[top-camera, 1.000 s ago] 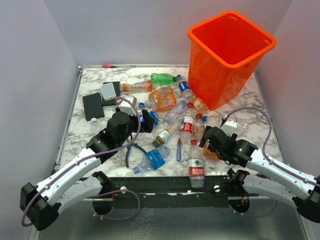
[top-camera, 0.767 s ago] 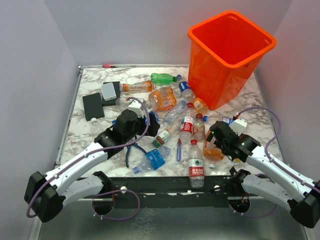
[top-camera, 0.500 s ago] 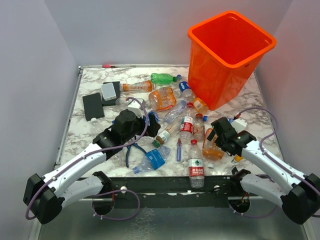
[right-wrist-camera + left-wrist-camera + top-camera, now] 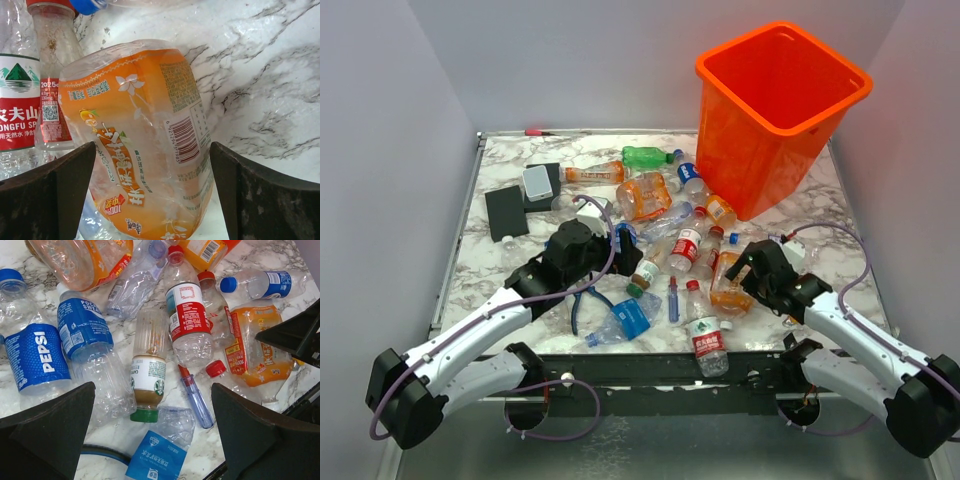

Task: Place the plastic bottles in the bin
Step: Pick up the plastic bottle at the center of the board.

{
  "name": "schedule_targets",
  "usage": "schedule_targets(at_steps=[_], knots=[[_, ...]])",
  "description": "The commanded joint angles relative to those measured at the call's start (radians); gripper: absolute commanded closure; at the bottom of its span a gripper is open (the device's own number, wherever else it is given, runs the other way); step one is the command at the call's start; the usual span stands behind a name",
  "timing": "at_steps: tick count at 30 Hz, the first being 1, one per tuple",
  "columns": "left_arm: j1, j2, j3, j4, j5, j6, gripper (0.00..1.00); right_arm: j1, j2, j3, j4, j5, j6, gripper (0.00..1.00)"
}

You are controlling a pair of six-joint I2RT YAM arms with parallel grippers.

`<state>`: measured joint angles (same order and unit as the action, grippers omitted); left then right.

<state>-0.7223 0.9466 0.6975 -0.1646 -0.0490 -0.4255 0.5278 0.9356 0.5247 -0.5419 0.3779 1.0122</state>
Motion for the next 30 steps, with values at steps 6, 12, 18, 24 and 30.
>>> schedule_targets(at_steps=[6,12,18,24,30], knots=[[-0.009,0.034,0.007,0.054,0.09,-0.04,0.01,-0.004,-0.028,-0.028,-0.078,-0.009,0.038,0.0],[-0.168,0.212,0.123,0.107,0.068,-0.08,0.01,-0.042,-0.115,-0.035,-0.094,-0.02,0.032,0.0],[-0.339,0.444,0.256,0.16,0.007,-0.107,0.03,-0.08,-0.152,-0.087,-0.066,-0.079,0.046,0.0],[-0.409,0.626,0.345,0.214,-0.031,-0.138,0.08,-0.088,-0.222,-0.109,-0.087,-0.075,0.06,0.0],[-0.422,0.786,0.411,0.215,-0.049,-0.17,0.18,-0.088,-0.253,-0.139,-0.073,-0.106,0.082,0.0]])
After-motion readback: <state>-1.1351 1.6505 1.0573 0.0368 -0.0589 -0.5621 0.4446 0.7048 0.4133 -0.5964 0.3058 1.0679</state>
